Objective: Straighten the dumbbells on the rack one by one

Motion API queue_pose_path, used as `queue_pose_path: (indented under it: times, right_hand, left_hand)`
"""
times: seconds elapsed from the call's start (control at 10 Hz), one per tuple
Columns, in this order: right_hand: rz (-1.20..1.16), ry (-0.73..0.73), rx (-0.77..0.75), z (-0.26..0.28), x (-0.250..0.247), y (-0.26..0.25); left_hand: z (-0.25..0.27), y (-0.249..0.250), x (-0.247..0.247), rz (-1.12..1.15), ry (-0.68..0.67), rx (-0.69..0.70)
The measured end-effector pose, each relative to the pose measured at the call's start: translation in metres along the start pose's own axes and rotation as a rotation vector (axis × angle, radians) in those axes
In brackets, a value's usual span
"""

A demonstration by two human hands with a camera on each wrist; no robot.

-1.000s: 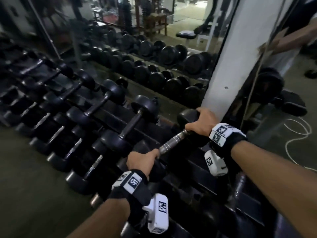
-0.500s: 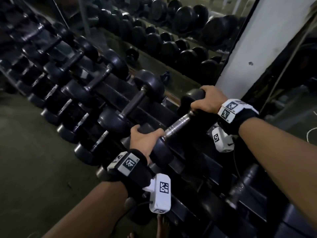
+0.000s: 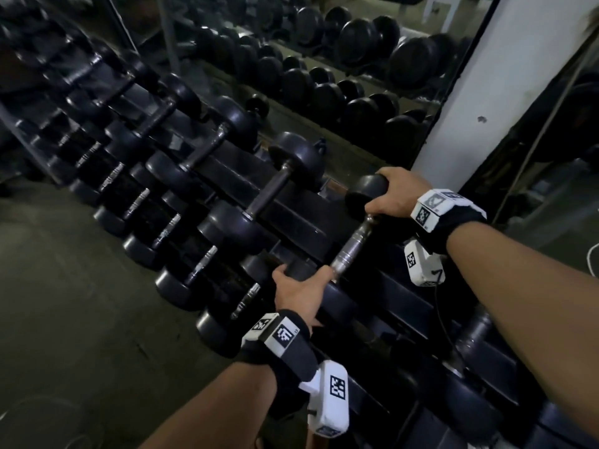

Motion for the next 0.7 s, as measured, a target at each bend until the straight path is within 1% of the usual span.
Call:
queue_pose_path:
  times: [0.2,0.3,0.4,0.5,0.6,0.7]
  right_hand:
    - [-0.012,0.094,-0.001,0.004,0.0,0.002]
    - [-0.014,0.139,-0.007,0.011,0.002,0.0]
    - [-0.046,0.165,0.027,0.026,0.005,-0.001]
    - [-0.111,0.24,0.037,0.05,0.012,0.007]
    - [-0.207,0.295,0.083,0.085,0.016,0.013]
    - [-0.2,0.441,0.107,0.117,0.006,0.016]
  left_hand:
    - [0.003,0.004,-0.003,-0.038,-0.015,0.017]
    - [0.005,0.006,-0.004,-0.105,-0.049,0.021]
    - [0.007,0.011,-0.01,-0.229,-0.105,0.038]
    - [0.004,0.015,-0.026,-0.279,-0.147,0.069]
    - [-0.006,0.016,-0.054,-0.304,-0.226,0.05]
    - [-0.029,0.011,-0.097,-0.389,-0.249,0.032]
Point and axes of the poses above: each hand's wrist, its own z-axis away from the middle knuckle, its own x-axis out of the palm, y = z × x, the point moved 8 cm from there along -z, towards the middle knuckle, and after that the axes turned 7 degrees about -x, right-handed, at the moved point
